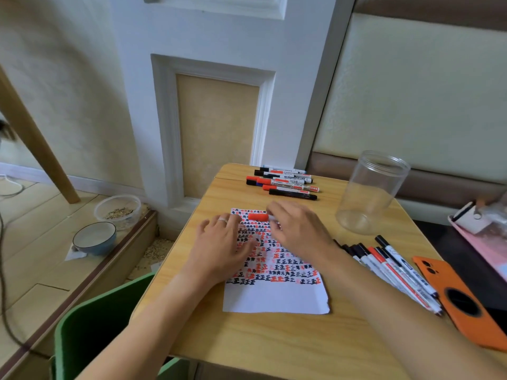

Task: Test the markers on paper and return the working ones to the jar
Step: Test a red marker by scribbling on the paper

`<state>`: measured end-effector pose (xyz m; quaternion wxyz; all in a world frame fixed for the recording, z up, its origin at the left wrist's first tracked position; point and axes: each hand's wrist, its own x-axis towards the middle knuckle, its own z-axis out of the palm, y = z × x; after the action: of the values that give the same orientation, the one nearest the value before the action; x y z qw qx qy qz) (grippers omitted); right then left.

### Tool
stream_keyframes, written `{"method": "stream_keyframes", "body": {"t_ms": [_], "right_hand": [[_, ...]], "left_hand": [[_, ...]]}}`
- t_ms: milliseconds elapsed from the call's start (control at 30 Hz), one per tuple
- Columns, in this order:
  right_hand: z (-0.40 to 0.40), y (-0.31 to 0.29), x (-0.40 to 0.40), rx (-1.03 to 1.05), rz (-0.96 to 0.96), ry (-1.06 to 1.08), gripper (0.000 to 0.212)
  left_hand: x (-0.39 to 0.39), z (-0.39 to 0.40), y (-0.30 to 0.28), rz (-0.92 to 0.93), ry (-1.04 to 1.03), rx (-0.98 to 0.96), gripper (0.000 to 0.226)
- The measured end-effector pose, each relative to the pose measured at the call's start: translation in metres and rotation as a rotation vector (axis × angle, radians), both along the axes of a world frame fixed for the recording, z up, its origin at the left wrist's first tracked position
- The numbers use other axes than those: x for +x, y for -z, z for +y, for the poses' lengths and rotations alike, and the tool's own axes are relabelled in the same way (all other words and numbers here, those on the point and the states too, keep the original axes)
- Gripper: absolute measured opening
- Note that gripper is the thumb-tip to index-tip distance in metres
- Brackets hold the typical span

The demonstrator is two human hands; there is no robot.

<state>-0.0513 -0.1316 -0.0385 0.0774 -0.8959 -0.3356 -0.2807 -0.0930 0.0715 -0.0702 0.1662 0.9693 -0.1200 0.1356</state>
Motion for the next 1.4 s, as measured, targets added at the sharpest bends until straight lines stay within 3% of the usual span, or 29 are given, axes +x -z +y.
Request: {"method": "stream_keyframes", "body": {"t_ms": [100, 233, 333, 467, 667, 833, 1033, 1400], "right_hand": [[-0.007, 0.004, -0.037, 0.004, 0.026, -0.040, 0.012], [-0.016, 0.005, -0.073, 0.013, 0.003, -0.040, 0.015], [-0.022, 0.004, -0.094, 0.009, 0.010, -0.015, 0.015], [-0.023, 0.004, -0.114, -0.012, 0.011, 0.045, 0.030], [-0.023, 0.006, -0.130, -0.045, 0.083, 0.112, 0.037], [-0.023, 0.005, -0.131, -0.076, 0.239, 0.133, 0.038], [-0.020, 0.000, -0.129, -0.126, 0.265, 0.149, 0.032], [-0.024, 0.000, -0.115, -0.159, 0.240, 0.212, 0.056]], "left_hand": [[-0.011, -0.005, -0.004, -0.036, 0.099, -0.143, 0.070], [-0.028, -0.016, -0.004, -0.084, 0.267, -0.074, 0.056], [-0.040, -0.022, -0.002, -0.034, 0.311, -0.126, 0.058], [-0.049, -0.026, -0.005, 0.022, 0.390, -0.229, 0.057], [-0.056, -0.028, -0.007, 0.018, 0.377, -0.196, 0.036], [-0.056, -0.029, -0.006, 0.024, 0.357, -0.111, 0.042], [-0.052, -0.028, -0.003, 0.030, 0.361, -0.130, 0.039], [-0.040, -0.027, -0.002, 0.019, 0.354, -0.144, 0.040]]}}
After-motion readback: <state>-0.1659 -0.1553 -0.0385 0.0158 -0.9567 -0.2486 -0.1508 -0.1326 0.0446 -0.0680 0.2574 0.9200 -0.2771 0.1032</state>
